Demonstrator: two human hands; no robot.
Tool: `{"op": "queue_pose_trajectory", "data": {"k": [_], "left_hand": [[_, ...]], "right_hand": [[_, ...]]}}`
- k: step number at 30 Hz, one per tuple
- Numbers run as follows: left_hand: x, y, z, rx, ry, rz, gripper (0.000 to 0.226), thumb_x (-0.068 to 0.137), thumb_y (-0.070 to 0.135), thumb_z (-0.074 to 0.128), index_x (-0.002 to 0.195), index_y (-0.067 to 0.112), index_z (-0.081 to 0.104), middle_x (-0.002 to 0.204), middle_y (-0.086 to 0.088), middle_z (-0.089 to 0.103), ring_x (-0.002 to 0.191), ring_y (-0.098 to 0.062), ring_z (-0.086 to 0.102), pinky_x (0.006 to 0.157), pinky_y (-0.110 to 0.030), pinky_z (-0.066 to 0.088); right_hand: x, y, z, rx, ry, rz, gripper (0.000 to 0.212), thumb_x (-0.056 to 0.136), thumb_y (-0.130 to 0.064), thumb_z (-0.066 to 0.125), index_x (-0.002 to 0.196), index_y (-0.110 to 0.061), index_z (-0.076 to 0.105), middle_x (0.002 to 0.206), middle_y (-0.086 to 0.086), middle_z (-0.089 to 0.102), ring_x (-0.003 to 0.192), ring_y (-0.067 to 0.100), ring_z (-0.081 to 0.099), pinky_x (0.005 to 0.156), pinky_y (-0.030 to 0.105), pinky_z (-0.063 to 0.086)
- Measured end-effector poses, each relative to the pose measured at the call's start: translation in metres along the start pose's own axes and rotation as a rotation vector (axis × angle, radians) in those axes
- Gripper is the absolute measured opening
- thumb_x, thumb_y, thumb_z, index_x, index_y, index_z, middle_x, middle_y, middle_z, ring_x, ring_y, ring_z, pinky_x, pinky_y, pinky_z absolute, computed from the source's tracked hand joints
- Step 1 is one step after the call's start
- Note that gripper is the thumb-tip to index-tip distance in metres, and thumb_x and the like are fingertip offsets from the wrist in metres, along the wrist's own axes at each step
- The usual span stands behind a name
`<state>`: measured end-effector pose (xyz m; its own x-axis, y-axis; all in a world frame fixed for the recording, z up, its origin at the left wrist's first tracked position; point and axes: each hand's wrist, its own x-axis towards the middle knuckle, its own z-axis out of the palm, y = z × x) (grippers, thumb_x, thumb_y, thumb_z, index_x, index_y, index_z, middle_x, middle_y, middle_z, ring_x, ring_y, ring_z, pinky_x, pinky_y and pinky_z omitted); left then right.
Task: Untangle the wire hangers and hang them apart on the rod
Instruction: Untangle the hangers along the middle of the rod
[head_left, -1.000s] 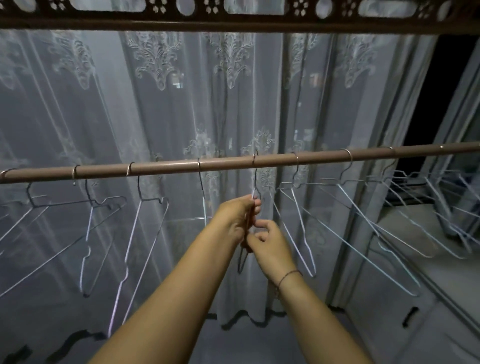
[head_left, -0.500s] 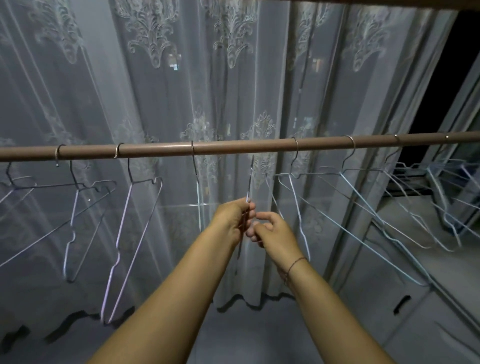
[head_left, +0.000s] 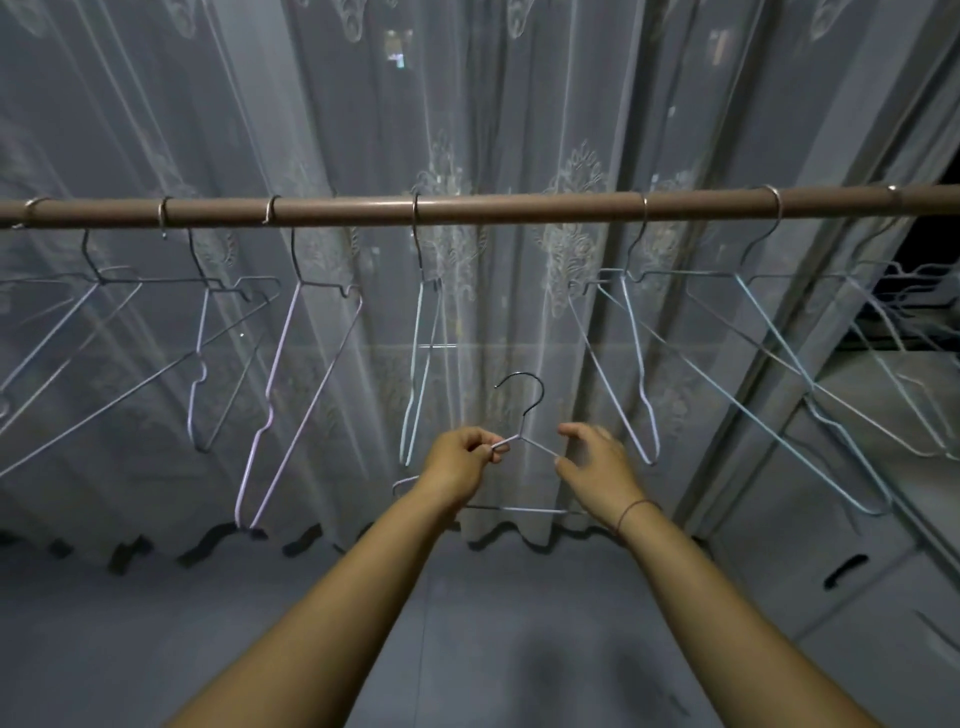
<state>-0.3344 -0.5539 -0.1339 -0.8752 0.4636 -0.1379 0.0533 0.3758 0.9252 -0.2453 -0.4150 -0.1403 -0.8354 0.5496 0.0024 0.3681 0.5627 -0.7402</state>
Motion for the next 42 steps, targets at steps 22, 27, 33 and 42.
{"op": "queue_pose_trajectory", "data": {"k": [22, 27, 33, 42], "left_hand": [[-0.048, 0.061, 0.037, -0.239, 0.316, 0.151, 0.033, 0.085, 0.027, 0.063, 0.116, 0.015, 0.06, 0.127, -0.002, 0.053, 0.121, -0.014, 0.049, 0.104, -0.033, 0.041], [-0.05, 0.09, 0.039, -0.522, 0.043, 0.162, 0.023, 0.092, 0.015, 0.051, 0.078, 0.022, 0.069, 0.084, -0.009, 0.071, 0.082, -0.018, 0.065, 0.074, -0.021, 0.052], [-0.036, 0.123, 0.033, -0.559, 0.022, 0.264, 0.014, 0.09, 0.014, 0.054, 0.092, 0.01, 0.068, 0.075, -0.004, 0.066, 0.06, -0.003, 0.06, 0.054, -0.007, 0.046], [-0.015, 0.148, 0.028, -0.499, 0.003, 0.193, 0.014, 0.091, 0.01, 0.053, 0.094, 0.003, 0.065, 0.067, -0.004, 0.06, 0.036, -0.006, 0.044, 0.042, -0.013, 0.041]], "right_hand": [[-0.082, -0.019, -0.036, 0.591, 0.132, 0.062, 0.03, 0.089, 0.001, 0.046, 0.073, -0.019, 0.062, 0.075, 0.001, 0.062, 0.068, 0.013, 0.059, 0.058, 0.029, 0.058], [-0.073, -0.041, -0.05, 0.623, 0.183, 0.01, 0.028, 0.09, -0.003, 0.047, 0.075, -0.022, 0.062, 0.074, 0.003, 0.058, 0.068, 0.012, 0.058, 0.056, 0.031, 0.058], [-0.047, -0.066, -0.061, 0.647, 0.202, -0.036, 0.029, 0.09, -0.004, 0.046, 0.075, -0.024, 0.061, 0.073, 0.003, 0.056, 0.07, 0.013, 0.058, 0.052, 0.024, 0.055], [-0.023, -0.079, -0.065, 0.539, 0.227, -0.073, 0.028, 0.086, -0.003, 0.046, 0.076, -0.023, 0.062, 0.065, 0.001, 0.062, 0.059, 0.012, 0.057, 0.064, 0.039, 0.051]]}}
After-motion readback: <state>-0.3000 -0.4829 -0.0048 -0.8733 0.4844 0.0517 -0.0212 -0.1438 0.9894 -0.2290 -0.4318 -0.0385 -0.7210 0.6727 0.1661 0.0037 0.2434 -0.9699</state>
